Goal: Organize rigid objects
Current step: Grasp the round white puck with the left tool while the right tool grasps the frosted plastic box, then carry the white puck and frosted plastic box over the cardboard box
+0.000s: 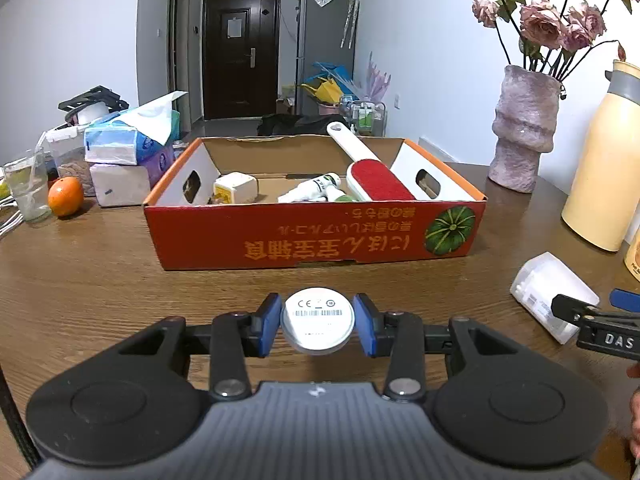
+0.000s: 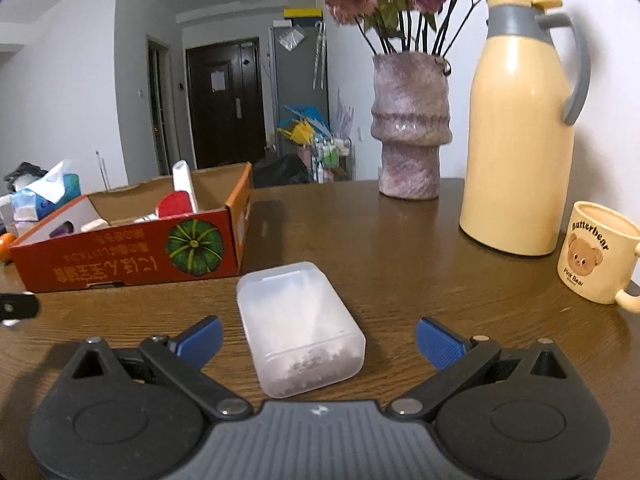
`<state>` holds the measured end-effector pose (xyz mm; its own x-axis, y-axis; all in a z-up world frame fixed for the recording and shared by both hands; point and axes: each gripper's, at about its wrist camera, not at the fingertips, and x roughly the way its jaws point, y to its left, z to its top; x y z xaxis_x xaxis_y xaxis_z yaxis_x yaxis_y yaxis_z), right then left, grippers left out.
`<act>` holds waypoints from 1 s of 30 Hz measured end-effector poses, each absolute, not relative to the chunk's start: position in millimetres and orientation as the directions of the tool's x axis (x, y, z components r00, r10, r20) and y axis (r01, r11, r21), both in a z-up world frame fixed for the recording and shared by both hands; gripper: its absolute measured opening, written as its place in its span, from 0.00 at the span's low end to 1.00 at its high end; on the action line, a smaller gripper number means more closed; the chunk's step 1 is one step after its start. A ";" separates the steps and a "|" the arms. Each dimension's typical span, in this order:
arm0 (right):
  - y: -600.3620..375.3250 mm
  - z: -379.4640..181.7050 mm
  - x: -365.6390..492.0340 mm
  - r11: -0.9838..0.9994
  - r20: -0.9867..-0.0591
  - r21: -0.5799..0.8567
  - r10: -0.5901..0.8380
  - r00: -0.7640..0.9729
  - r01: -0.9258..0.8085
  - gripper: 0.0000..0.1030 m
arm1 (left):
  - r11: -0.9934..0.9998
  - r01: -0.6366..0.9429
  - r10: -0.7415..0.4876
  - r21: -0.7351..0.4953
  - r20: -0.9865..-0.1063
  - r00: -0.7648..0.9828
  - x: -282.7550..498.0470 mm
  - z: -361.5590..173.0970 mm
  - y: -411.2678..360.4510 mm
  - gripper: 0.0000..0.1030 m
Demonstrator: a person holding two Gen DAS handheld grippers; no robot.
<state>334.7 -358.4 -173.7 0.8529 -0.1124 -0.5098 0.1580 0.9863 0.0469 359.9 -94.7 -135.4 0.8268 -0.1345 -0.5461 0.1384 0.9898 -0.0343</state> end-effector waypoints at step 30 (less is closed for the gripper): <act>-355.4 -185.3 377.0 0.989 -0.612 0.022 -0.101 0.784 0.144 0.61 | 0.990 0.143 -0.125 -0.009 -0.544 0.830 355.0 -140.0 -59.5 0.40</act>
